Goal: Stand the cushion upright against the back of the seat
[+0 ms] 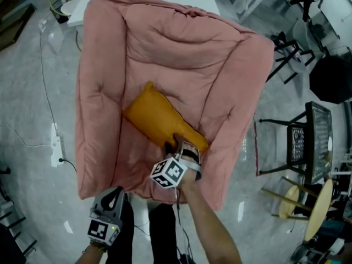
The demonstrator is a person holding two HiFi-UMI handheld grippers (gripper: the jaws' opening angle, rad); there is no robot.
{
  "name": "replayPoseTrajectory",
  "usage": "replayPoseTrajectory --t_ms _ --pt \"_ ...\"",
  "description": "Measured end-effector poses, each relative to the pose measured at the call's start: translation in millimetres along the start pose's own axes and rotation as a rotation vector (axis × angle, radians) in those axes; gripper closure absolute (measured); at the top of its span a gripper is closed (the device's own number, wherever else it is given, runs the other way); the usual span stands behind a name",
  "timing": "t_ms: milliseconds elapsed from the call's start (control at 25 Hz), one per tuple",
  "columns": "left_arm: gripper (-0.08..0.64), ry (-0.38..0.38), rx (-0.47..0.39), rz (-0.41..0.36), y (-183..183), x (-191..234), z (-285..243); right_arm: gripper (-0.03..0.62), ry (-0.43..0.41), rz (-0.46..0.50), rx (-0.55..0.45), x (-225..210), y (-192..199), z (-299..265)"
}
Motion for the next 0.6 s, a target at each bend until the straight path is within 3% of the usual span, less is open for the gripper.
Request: replayPoseTrajectory --t_ms 280,600 --pt "0.545 0.013 0.005 -0.027 1 4 -2 0.480 -0.022 -0.052 0.012 -1 -1 2" --pt "0.545 0.017 0.004 -0.014 -1 -6 -9 0.544 -0.059 -0.231 -0.025 -7 -3 17"
Point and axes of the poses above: the fingertips, and each gripper's own axes: z backward along the fingers, x to its left, y out of its underside, the point moved 1 cm from there along z, backward along the fingers, and after that the axes turned 1 degree about z, right-handed, at the moved point
